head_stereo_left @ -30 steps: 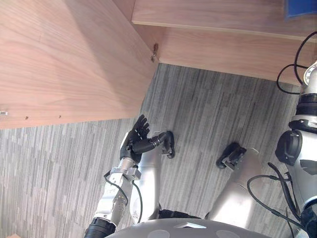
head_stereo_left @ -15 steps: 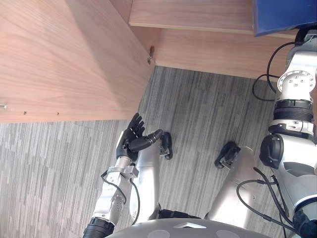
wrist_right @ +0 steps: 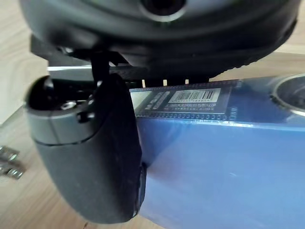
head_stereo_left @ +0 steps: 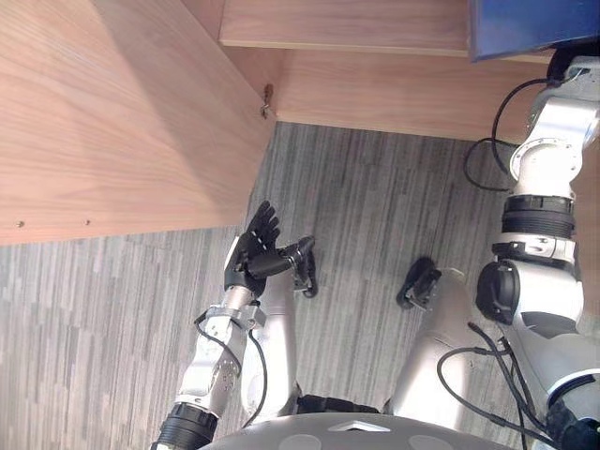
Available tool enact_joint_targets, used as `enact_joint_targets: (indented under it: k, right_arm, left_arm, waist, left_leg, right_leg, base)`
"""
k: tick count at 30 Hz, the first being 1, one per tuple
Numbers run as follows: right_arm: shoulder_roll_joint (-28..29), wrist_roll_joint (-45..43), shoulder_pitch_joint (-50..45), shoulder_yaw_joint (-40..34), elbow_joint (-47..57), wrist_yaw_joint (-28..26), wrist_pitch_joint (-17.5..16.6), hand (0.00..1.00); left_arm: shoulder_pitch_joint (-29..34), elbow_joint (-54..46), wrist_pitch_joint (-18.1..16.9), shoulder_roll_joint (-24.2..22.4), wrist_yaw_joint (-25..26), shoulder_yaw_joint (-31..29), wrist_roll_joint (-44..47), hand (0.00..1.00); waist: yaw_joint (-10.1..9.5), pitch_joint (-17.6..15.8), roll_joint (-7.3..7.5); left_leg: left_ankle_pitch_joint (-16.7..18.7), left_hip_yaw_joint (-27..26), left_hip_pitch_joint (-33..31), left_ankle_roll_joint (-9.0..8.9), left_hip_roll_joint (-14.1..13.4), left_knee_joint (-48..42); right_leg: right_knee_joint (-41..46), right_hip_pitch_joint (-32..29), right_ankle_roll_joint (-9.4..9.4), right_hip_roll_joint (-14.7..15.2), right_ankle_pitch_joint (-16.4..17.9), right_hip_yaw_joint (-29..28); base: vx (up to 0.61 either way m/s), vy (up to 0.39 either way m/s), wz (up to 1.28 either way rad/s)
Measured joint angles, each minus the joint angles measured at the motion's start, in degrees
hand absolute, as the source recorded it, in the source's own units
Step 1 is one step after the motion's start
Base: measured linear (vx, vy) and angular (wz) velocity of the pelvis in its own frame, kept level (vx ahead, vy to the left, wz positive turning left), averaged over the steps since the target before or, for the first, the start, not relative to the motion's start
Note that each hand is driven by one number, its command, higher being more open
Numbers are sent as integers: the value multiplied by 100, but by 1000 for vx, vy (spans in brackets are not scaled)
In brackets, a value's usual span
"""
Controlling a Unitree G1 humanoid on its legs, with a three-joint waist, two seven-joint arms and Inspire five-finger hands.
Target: Walk over to the cabinet, pick up the folder, carry it to the office cabinet, place the folder inside the office cabinet, then close the office cabinet door
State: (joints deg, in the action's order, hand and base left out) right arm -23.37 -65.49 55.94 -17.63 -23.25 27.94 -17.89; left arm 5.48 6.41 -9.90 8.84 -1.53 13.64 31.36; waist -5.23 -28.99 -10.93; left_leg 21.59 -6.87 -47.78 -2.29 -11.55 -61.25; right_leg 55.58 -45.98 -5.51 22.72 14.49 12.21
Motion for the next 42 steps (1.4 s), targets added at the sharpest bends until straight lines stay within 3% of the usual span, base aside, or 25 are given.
enact_joint_targets:
  k: [2, 3, 5, 7, 10, 17, 19, 20, 22, 25, 26, 29, 34, 38, 42]
  right_arm:
    - [61, 14, -118, 15, 140, 1, 2, 0]
    - [124, 143, -305, 14, 331, 1, 2, 0]
    - [127, 278, -604, -19, 672, -1, 3, 0]
    - [129, 460, -930, -143, 989, -28, 6, 0]
    - [188, 580, -1153, -126, 1030, -42, 21, 0]
    - [322, 660, -1196, -72, 1026, -106, 130, 0]
    - [279, 660, -1196, -98, 1026, -148, 129, 0]
    - [245, 659, -1202, -109, 1026, -169, 128, 0]
    - [194, 656, -1283, -126, 1025, -169, 127, 0]
    - [70, 651, -1345, -159, 1025, -245, 114, 0]
    - [68, 651, -1345, -148, 1031, -277, 113, 0]
    - [70, 593, -1457, -141, 1031, -292, 112, 0]
    - [194, 536, -1760, -135, 1031, -292, 111, 0]
    - [365, 395, -1866, -115, 1031, -293, 52, 0]
    - [618, 377, -1919, -2, 1031, -299, -46, 0]
  left_arm:
    - [-28, 92, -1, 30, -51, 37, -4, 100]
    - [-47, 226, -4, 76, -118, 74, -20, 100]
    - [-34, 354, -5, 228, -223, 122, -48, 100]
    - [-23, 380, -5, 565, -252, 92, -60, 100]
    - [111, 382, -4, 757, -250, -55, -181, 100]
    - [270, 374, 1, 745, -316, 86, -264, 100]
    - [261, 374, 3, 694, -369, 118, -264, 100]
    - [256, 375, 3, 650, -377, 119, -265, 100]
    - [248, 379, 3, 602, -379, 111, -266, 100]
    - [151, 422, 3, 342, -358, 59, -265, 100]
    - [149, 421, 3, 268, -345, 14, -265, 100]
    - [105, 427, 12, -73, -167, -115, -253, 100]
    - [105, 428, 22, -361, -98, -126, -255, 100]
    - [106, 418, 23, -382, -5, -124, -269, 100]
    - [116, 391, 22, -382, 197, -102, -267, 100]
  waist:
    - [0, 0, 1]
    - [16, 0, 1]
    - [87, 2, -2]
    - [100, 1, -1]
    - [113, -2, 2]
    - [102, -3, 3]
    - [105, -4, 4]
    - [99, -4, 5]
    - [100, -4, 5]
    - [29, -10, 15]
    - [30, -11, 15]
    - [37, -57, 85]
    - [56, -92, 142]
    - [70, -97, 221]
    - [83, -76, 509]
  left_leg:
    - [25, -112, 90, 82, 5, 53]
    - [29, -302, 233, 204, 22, 134]
    - [78, -544, 348, 391, 127, 163]
    - [245, -695, 355, 534, 215, -20]
    - [514, -774, 410, 659, 229, -371]
    - [793, -836, 422, 827, 84, -863]
    - [867, -776, 446, 836, 83, -992]
    - [928, -706, 447, 768, 87, -1092]
    - [1005, -526, 445, 613, 106, -1222]
    - [1077, -99, 331, 191, 131, -1347]
    - [1052, -9, 280, 126, 129, -1351]
    - [863, 432, 106, -171, 110, -1256]
    - [488, 988, 110, -629, 86, -675]
    - [285, 1163, 279, -817, 70, -279]
    - [-53, 1211, 459, -991, 76, 385]
  right_leg:
    - [-217, 88, -24, -17, -159, -32]
    - [-545, 205, -120, -57, -412, -163]
    - [-808, 278, -211, 17, -604, -349]
    - [-753, 212, -163, 46, -670, -587]
    - [-438, 135, -71, 86, -609, -816]
    - [-142, -21, -257, 107, -578, -966]
    - [24, 1, -404, 121, -365, -1029]
    - [188, 10, -547, 126, -246, -1069]
    - [478, 78, -607, 128, -5, -1054]
    - [1025, 115, -573, 65, 556, -1006]
    - [1088, 119, -541, 35, 634, -967]
    - [1421, 112, -324, -23, 938, -682]
    - [1612, 196, -208, -302, 999, -470]
    - [1660, 299, -208, -453, 999, -450]
    - [1512, 311, -195, -528, 1005, -410]
  base:
    - [-80, 175, -32]
    - [-112, 258, -38]
    - [-122, 295, -26]
    - [-148, 302, -14]
    - [-75, 139, -11]
    - [-1, 43, -14]
    - [34, -46, 8]
    - [33, -93, 22]
    - [32, -130, 35]
    - [34, -229, 45]
    - [40, -262, 39]
    - [51, -249, 44]
    - [69, -235, 41]
    - [44, -170, 21]
    - [16, -138, 14]
